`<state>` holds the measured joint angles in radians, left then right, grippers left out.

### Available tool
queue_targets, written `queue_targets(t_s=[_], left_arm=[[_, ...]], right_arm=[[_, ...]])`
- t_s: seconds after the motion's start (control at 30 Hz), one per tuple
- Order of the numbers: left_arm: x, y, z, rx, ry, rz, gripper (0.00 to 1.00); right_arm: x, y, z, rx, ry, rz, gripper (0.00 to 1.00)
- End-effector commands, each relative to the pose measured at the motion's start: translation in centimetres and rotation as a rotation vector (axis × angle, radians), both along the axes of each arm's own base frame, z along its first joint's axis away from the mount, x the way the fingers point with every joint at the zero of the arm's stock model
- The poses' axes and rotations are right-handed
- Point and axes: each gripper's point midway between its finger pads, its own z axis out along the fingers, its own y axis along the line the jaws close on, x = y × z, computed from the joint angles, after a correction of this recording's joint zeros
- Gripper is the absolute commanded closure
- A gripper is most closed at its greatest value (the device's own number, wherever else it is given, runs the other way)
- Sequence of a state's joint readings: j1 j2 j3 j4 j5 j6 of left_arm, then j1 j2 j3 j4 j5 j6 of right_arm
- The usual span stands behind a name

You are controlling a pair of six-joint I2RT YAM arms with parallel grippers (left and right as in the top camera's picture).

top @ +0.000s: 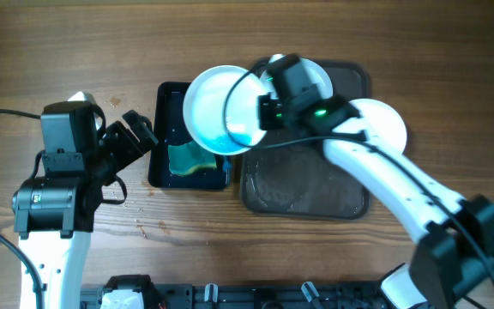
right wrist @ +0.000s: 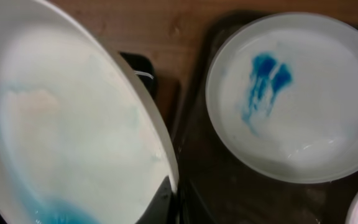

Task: Clean dirty plates on tray and stack at the side
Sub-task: 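Lift the cleaned plate with the right gripper and tilt it over the black tray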

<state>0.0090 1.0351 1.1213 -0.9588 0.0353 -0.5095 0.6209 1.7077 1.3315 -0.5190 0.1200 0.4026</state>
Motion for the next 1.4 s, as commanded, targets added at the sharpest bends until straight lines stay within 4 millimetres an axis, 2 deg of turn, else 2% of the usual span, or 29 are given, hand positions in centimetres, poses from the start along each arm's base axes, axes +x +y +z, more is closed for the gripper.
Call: queue_targets(t_s=[0.0,0.2,0.5,0.67,1.37], left_arm=[[0.2,0.1,0.3,-0.002,-0.005,-0.005,0.00],[0.2,0.1,0.3,-0.002,-0.006,-0.005,0.00],[0.2,0.1,0.3,-0.001,-0.006,-0.005,0.00],[0.2,0.1,0.3,-0.002,-0.006,-0.005,0.00],[0.2,0.1,0.3,-0.001,-0.006,-0.005,0.00]], right_arm=[[2.0,0.1,2.3,-0.210,-0.254,-0.104,0.96],[1.0,1.9,7.3,-0.468,-0.536,-0.092,0.96],[-1.4,4.1,11.3,-0.662,-0.710,-0.076,0.96],[-1.7,4.9,12.1,-0.687,-0.741,-0.044,0.96],[-1.7,4.7,12.3,-0.752,-0.746,-0.021,0.96]])
